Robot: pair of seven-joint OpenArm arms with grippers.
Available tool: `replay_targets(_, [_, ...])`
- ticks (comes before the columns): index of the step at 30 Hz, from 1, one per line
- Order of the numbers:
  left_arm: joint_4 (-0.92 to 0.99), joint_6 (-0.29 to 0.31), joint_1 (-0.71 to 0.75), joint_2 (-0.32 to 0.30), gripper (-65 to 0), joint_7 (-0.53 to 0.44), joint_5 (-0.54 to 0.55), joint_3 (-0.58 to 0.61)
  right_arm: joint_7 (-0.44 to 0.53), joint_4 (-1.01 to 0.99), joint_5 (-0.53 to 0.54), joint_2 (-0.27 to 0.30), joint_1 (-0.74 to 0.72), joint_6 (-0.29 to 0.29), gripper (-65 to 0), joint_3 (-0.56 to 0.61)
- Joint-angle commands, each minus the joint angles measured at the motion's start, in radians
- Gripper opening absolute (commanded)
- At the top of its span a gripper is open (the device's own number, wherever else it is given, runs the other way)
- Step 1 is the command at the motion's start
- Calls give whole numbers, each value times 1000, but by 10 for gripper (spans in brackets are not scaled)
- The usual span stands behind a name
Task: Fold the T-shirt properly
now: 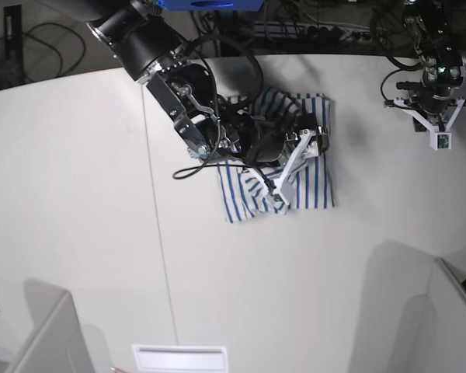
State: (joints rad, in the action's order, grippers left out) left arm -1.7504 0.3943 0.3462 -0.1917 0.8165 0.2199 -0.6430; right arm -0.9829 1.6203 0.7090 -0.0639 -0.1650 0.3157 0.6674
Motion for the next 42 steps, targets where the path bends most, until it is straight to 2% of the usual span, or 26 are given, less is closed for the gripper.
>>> replay_targets(1, [-19, 5, -5, -9, -650, -19, 16, -13, 17, 13, 10, -14, -21, -3, -219, -2])
replay_targets(6, [-15, 7, -5, -9, -650, -19, 14, -64, 17, 4, 10, -37, -49, -3, -219, 45])
replay_targets(20, [-13, 7, -9, -9, -650, -23, 14, -68, 17, 28, 13, -41, -172, -3, -219, 369])
replay_targets(23, [-12, 7, -9, -30, -650, -24, 17, -68, 17, 104, 8, -30, -173, -3, -219, 360])
replay_targets(25, [-6, 7, -9, -32, -650, -26, 19, -71, 11, 160, 8, 5, -172, -3, -224, 311])
replay_targets(27, [-1, 7, -5, -44, -650, -26, 22, -102, 12, 219, 8, 49, -164, -3, -275, 243])
replay_targets(29, [2, 19, -8, -42, -650, -26, 22, -148, 12, 248, 8, 92, -153, -3, -362, 170])
replay_targets(30, [2, 28, -8, -42, -650, -26, 22, -168, 17, 251, 8, 111, -147, -3, -416, 134])
replay_targets(33, [2, 55, -8, -42, -650, -24, 22, -208, 17, 208, 8, 140, -146, -3, -644, 35])
replay_targets(38, [2, 70, -3, -42, -650, -23, 22, -231, 15, 88, 8, 146, -150, -3, -650, -8])
replay_targets(42, [0, 70, -2, -41, -650, -23, 22, -231, 19, -28, 7, 120, -158, -3, -650, -7])
